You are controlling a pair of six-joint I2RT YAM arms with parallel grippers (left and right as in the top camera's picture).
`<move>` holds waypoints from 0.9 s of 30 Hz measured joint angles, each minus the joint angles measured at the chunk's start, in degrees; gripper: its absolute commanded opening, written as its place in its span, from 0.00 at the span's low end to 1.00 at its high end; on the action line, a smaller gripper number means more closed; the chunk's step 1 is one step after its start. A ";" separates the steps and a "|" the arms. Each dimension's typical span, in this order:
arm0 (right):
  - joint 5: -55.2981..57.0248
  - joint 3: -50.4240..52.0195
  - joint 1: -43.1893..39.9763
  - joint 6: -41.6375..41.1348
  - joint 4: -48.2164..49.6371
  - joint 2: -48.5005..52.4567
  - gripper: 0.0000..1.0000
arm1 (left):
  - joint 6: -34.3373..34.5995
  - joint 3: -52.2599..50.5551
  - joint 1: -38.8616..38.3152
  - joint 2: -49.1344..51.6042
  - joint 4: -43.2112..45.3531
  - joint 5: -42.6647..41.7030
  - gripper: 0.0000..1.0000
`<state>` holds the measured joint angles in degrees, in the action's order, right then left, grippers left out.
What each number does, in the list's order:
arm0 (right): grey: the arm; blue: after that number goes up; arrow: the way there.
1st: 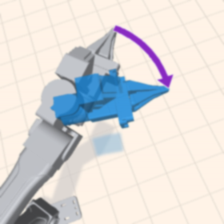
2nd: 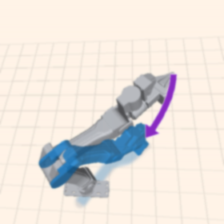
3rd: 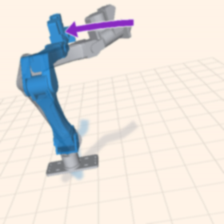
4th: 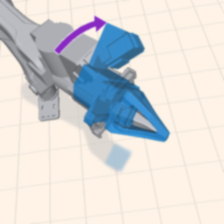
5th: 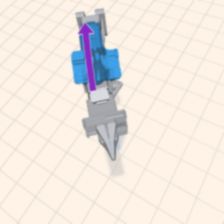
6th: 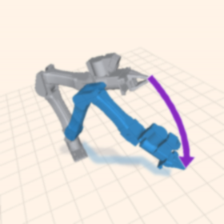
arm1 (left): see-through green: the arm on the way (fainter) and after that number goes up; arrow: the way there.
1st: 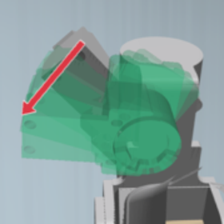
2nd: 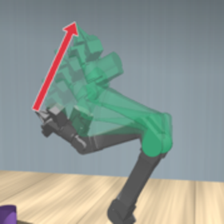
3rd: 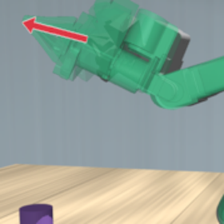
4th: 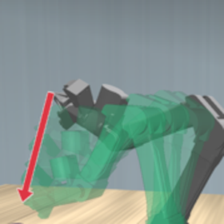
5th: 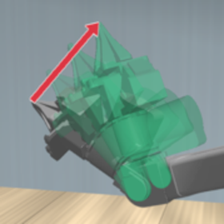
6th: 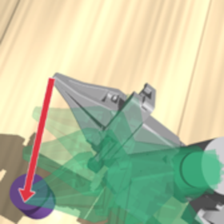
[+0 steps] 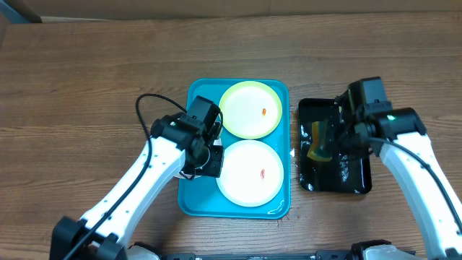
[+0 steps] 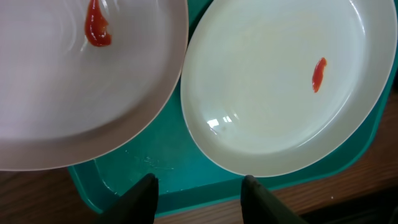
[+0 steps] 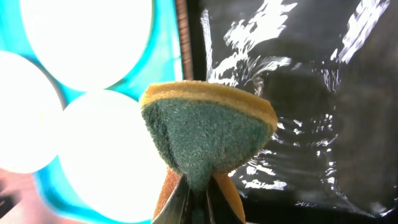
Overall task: Clean dirty plates on tray and stack at the side
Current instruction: 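Scrub the white plate with the sponge in the right gripper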
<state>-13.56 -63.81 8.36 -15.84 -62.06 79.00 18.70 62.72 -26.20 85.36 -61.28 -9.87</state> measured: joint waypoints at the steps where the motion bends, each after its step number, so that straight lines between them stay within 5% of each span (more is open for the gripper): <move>1: -1.53 0.00 0.33 0.28 -0.94 -1.42 0.04 | 0.90 -0.35 0.00 1.18 0.59 -0.28 0.49; 12: -3.61 0.00 14.36 0.39 -1.73 -2.56 0.04 | 6.23 -11.72 0.02 2.10 14.82 -1.92 0.40; 27: -1.79 0.00 21.03 -2.49 0.33 -1.60 0.04 | 10.14 -21.22 0.02 2.19 32.83 -1.81 0.24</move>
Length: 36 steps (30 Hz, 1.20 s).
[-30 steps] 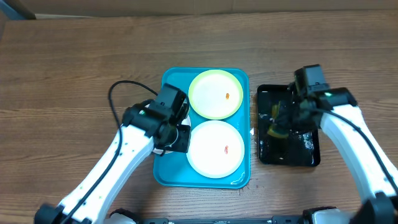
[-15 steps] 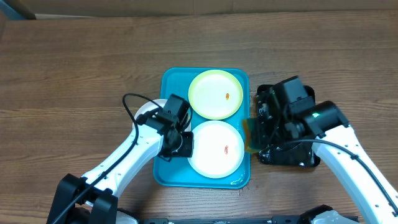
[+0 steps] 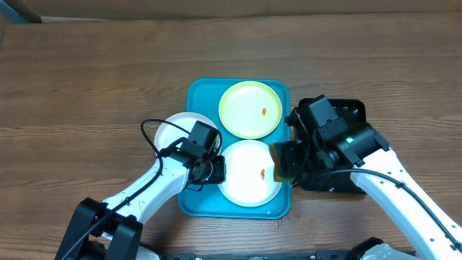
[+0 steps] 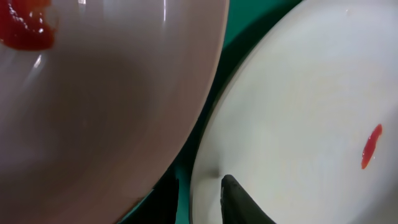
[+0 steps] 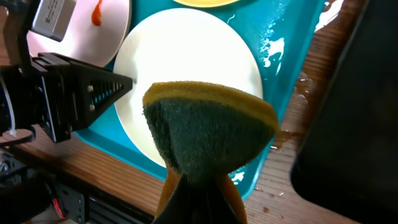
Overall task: Clean dirty plates on tray and stack at the side
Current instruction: 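Scrub the white plate with the sponge in the right gripper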
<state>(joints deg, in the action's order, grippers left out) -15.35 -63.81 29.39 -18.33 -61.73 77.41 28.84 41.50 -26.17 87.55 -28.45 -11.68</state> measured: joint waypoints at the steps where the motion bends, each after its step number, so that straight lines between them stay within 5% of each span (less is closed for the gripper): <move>1: 0.15 0.00 0.52 -0.39 0.55 0.24 0.04 | 0.00 0.00 0.00 0.00 0.26 0.17 0.24; 2: 0.22 0.00 1.05 -0.76 0.94 0.48 0.04 | 0.00 0.00 0.00 0.00 0.37 0.37 0.22; 3: 0.31 0.00 1.86 -1.31 1.55 0.98 0.04 | 0.00 0.00 0.00 0.13 0.26 0.48 0.04; 23: 1.66 0.02 10.82 -18.82 17.79 27.43 0.04 | 2.40 0.92 1.31 1.36 -4.85 1.14 0.04; 36: 5.20 -3.43 9.11 -33.00 8.79 30.88 0.04 | 2.56 0.94 1.31 1.36 -5.31 1.25 0.04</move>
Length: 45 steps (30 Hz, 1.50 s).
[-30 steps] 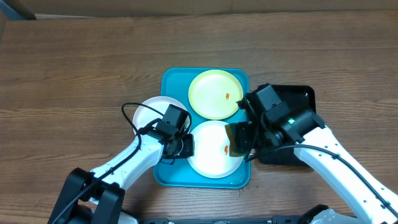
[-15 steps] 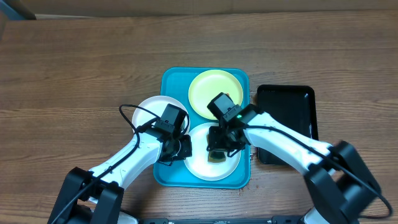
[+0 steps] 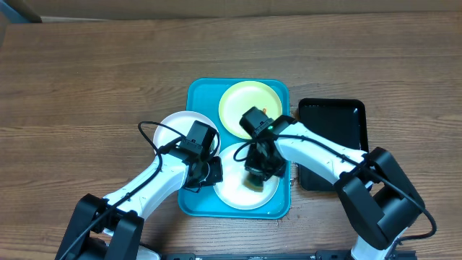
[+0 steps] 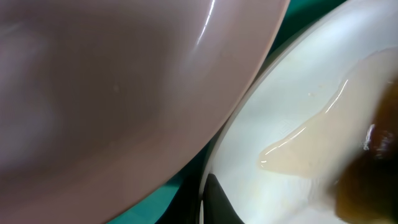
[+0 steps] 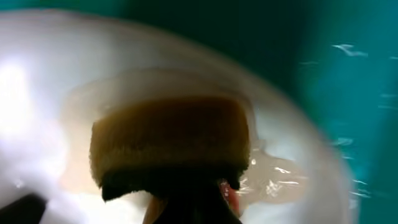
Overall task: Clean dirty plates on tray and stack at the side
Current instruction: 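Scrub the white plate with the sponge in the right gripper, then return the sponge to the black tray with the right gripper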
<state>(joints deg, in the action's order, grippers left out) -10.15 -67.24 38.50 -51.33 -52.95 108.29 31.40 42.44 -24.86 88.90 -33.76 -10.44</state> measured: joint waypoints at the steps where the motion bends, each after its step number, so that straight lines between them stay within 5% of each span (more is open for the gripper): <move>1: 0.50 -0.07 -0.70 -0.48 -1.11 0.00 0.04 | 0.00 0.04 0.00 0.00 -0.11 0.00 0.04; 7: 3.10 -0.46 -3.23 -0.90 -6.08 0.00 0.04 | 0.04 0.13 0.00 0.00 -0.31 -0.09 0.04; 14: 6.38 -1.60 -3.28 8.63 -9.46 -0.61 0.04 | 0.13 0.26 -0.42 0.04 -0.26 -1.42 0.04; 25: 14.16 -1.60 -14.53 19.52 -12.20 -21.59 0.04 | 0.48 0.33 0.00 0.04 -1.16 -0.02 0.04; 40: 14.43 10.80 -24.52 25.97 5.38 -20.37 0.10 | 0.42 0.35 0.00 0.04 -0.92 -0.07 0.04; 45: 14.45 11.13 -26.03 26.08 5.53 -20.24 0.04 | -0.31 0.35 0.00 0.04 -0.57 -0.26 0.04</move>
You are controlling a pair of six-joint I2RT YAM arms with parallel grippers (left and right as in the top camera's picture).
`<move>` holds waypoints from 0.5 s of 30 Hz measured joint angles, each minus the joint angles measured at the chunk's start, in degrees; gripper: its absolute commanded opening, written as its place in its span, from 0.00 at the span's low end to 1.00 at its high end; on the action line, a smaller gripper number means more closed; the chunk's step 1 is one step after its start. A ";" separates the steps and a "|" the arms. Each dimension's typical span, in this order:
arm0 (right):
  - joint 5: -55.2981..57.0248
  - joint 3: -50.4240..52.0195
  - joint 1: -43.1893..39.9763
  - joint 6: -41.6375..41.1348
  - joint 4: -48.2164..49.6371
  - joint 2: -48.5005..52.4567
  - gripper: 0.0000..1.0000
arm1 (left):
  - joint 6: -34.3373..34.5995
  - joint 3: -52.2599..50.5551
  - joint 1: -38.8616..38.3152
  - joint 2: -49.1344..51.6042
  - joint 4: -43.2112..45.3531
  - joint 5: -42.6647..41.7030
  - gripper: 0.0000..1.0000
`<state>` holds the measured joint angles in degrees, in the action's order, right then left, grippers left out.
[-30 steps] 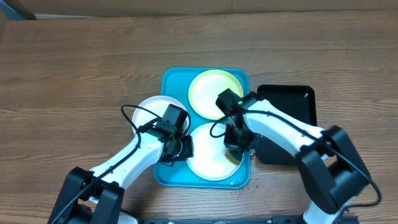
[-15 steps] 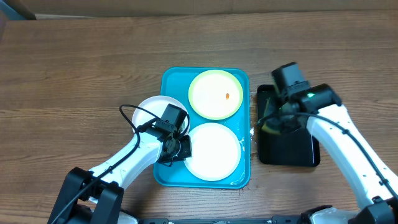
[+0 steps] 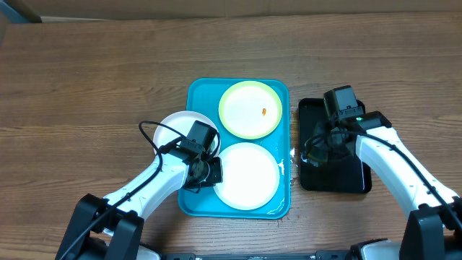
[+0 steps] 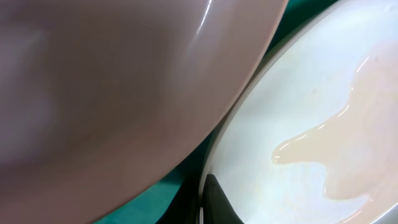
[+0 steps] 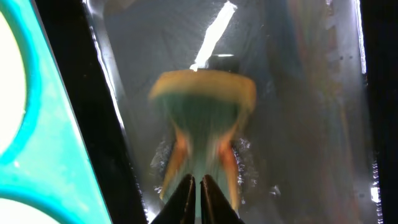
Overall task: Clean dirty plates on tray and stack at the side
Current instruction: 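Return the sponge to the black tray with the right gripper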
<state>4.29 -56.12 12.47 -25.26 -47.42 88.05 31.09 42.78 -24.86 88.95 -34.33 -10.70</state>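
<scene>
On the teal tray (image 3: pixel 198 94) lie a green-rimmed plate (image 3: pixel 245 108) with a red ketchup spot (image 3: pixel 264 112) and, nearer to me, a white plate (image 3: pixel 249 173) with no stain and a wet soapy film (image 4: pixel 323 162). My left gripper (image 3: pixel 211 172) is shut on that white plate's left rim (image 4: pixel 208 199). A third, pinkish-white plate (image 3: pixel 173 126) overlaps the tray's left edge. My right gripper (image 5: pixel 196 183) is shut on a yellow and green sponge (image 5: pixel 202 102) and hangs over the black tray (image 3: pixel 354 177).
The black tray (image 5: pixel 298 124) holds water and stands just right of the teal tray. Water drops lie on the wood between the two trays (image 3: pixel 292 155). Bare wooden table surrounds both trays.
My right gripper, still holding the sponge, has gone from the white plate to above the black tray. The white plate now shows no ketchup, only a wet film. The left gripper has not moved.
At first my left gripper was open by the tray's plates and the right held the sponge over the black tray. Then the left jaws stood at the white plate's rim. Then the sponge pressed on that plate. Now the plate is stainless and the sponge is over the black tray.
</scene>
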 measured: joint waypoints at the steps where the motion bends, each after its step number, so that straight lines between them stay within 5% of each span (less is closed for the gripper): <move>1: -0.02 -0.02 -0.13 0.02 -0.26 0.00 0.04 | -0.11 -0.02 0.00 0.00 0.04 0.00 0.04; 11: -1.73 -4.33 -0.44 0.33 -8.13 -1.25 0.33 | -3.43 0.17 0.22 0.07 0.02 -0.72 0.04; 13: -3.26 -8.35 -0.48 1.49 -11.34 -5.44 0.53 | -4.37 1.05 0.22 0.37 -1.60 -0.63 0.04; 15: -4.52 -11.85 -1.03 2.84 -14.25 -10.16 0.61 | -5.01 2.32 0.22 0.76 -4.33 -0.61 0.04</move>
<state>-0.23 -67.96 11.44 -22.41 -61.67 77.89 26.09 45.10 -24.64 89.71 -38.65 -11.31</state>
